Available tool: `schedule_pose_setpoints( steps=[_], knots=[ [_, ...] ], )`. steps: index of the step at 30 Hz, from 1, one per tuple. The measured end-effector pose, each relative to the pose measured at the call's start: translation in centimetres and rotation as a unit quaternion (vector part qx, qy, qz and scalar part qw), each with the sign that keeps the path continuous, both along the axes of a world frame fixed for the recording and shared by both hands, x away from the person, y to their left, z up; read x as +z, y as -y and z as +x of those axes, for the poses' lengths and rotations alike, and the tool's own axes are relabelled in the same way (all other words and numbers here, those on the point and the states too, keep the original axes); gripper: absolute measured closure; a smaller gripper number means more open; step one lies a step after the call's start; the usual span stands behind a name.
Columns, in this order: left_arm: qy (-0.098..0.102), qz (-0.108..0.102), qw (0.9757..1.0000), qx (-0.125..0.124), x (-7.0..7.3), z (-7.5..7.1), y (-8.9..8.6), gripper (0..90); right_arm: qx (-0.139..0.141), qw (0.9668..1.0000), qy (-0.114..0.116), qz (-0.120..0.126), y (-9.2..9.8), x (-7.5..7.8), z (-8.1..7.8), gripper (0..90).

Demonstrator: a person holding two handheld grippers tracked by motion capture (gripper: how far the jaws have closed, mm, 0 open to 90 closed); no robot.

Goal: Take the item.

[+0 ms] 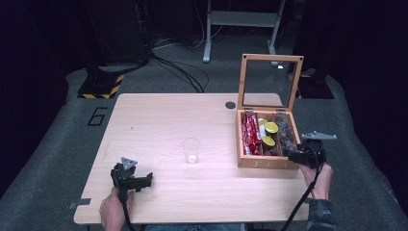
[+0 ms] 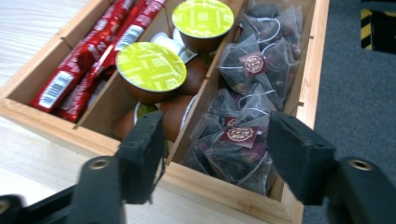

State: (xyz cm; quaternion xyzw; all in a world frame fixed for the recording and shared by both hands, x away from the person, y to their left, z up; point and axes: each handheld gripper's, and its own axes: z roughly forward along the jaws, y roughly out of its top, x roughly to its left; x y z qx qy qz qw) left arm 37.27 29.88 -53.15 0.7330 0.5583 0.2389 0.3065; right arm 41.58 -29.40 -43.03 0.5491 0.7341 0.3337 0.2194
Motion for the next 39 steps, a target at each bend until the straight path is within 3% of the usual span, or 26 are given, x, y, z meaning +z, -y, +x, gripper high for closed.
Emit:
schedule_pose_setpoints(
  steps=[9, 14, 18, 22, 27, 31, 39],
  knots=[
    [0.0, 0.0, 1.0, 0.0, 0.0, 0.0, 0.0, 0.3, -0.02, 0.9992, -0.032, -0.01, -0.3, -0.6, 1.1, 53.8],
    [0.0, 0.0, 1.0, 0.0, 0.0, 0.0, 0.0, 0.3, -0.03, 0.9983, -0.039, -0.03, -0.6, -0.9, 1.4, 58.4],
    [0.0, 0.0, 1.0, 0.0, 0.0, 0.0, 0.0, 0.3, -0.034, 0.9979, -0.042, -0.036, -0.6, -1.3, 1.6, 67.1],
    [0.0, 0.0, 1.0, 0.0, 0.0, 0.0, 0.0, 0.3, -0.039, 0.9975, -0.051, -0.03, -0.7, -1.5, 1.8, 76.6],
    [0.0, 0.0, 1.0, 0.0, 0.0, 0.0, 0.0, 0.3, -0.03, 0.9976, -0.047, -0.042, -0.9, -1.5, 1.9, 84.4],
    [0.0, -0.001, 1.0, 0.0, 0.0, 0.0, 0.0, 0.3, -0.035, 0.9974, -0.048, -0.04, -1.2, -1.1, 1.8, 85.1],
    [0.0, -0.001, 1.0, 0.0, 0.0, 0.0, 0.0, 0.3, -0.031, 0.9985, -0.028, -0.036, -1.2, 0.3, 1.1, 85.7]
  ],
)
